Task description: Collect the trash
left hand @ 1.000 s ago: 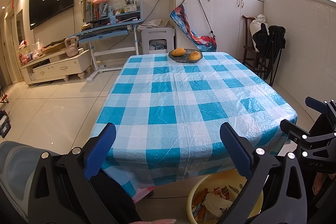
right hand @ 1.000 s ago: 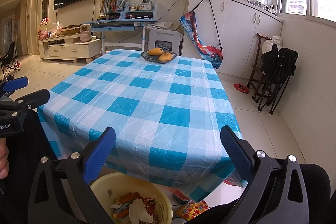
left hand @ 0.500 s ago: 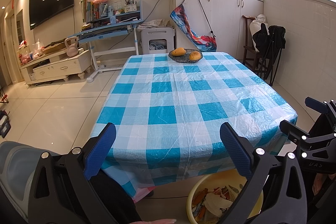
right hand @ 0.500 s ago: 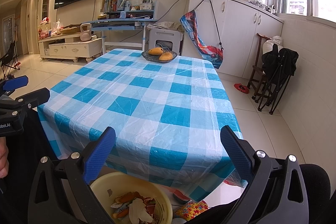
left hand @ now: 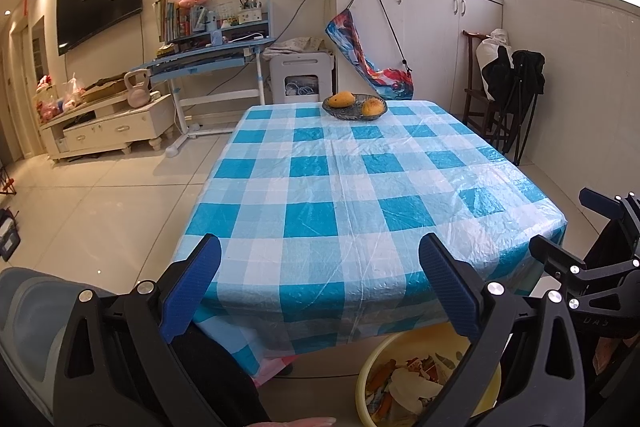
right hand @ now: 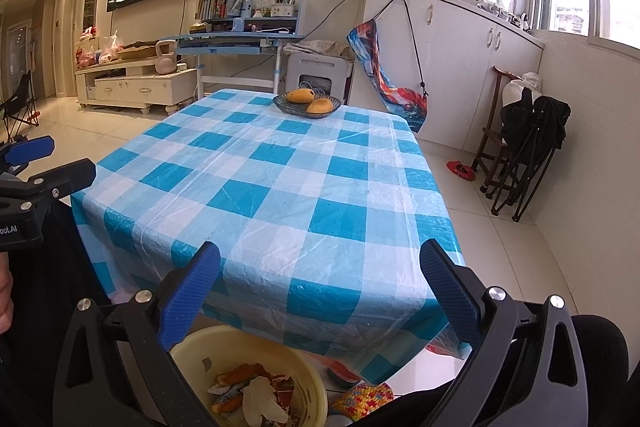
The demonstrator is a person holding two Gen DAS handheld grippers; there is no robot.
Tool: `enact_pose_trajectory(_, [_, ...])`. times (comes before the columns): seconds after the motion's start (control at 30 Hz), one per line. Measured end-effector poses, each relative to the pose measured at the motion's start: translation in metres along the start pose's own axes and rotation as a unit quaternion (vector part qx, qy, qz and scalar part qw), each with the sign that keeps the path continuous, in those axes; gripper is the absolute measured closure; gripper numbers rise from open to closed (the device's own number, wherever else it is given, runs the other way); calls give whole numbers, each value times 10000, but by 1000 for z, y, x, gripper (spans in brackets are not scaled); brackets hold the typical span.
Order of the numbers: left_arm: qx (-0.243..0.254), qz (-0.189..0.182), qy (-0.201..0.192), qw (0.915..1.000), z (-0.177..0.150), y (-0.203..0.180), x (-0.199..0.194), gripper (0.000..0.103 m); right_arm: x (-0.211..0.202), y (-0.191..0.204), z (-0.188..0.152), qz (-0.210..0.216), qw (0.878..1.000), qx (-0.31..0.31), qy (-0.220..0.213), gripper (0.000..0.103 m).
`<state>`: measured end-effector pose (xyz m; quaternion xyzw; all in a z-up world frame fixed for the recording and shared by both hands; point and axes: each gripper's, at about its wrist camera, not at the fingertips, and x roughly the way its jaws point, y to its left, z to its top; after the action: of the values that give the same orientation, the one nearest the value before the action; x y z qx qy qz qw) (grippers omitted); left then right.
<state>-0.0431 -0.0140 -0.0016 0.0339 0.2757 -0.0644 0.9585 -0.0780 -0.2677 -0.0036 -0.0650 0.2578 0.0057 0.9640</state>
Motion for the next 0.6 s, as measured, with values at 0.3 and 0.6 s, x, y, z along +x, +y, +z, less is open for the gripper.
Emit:
enact_pose_trajectory(0.3, [6, -120, 62, 9999, 1, -1, 1, 7, 2, -3, 2, 11, 10000, 22, 11, 7])
enact_pose_trajectory(0.6, [-255, -200, 230, 9992, -6, 9, 3, 7, 0, -3, 3, 94, 9999, 26, 48, 7])
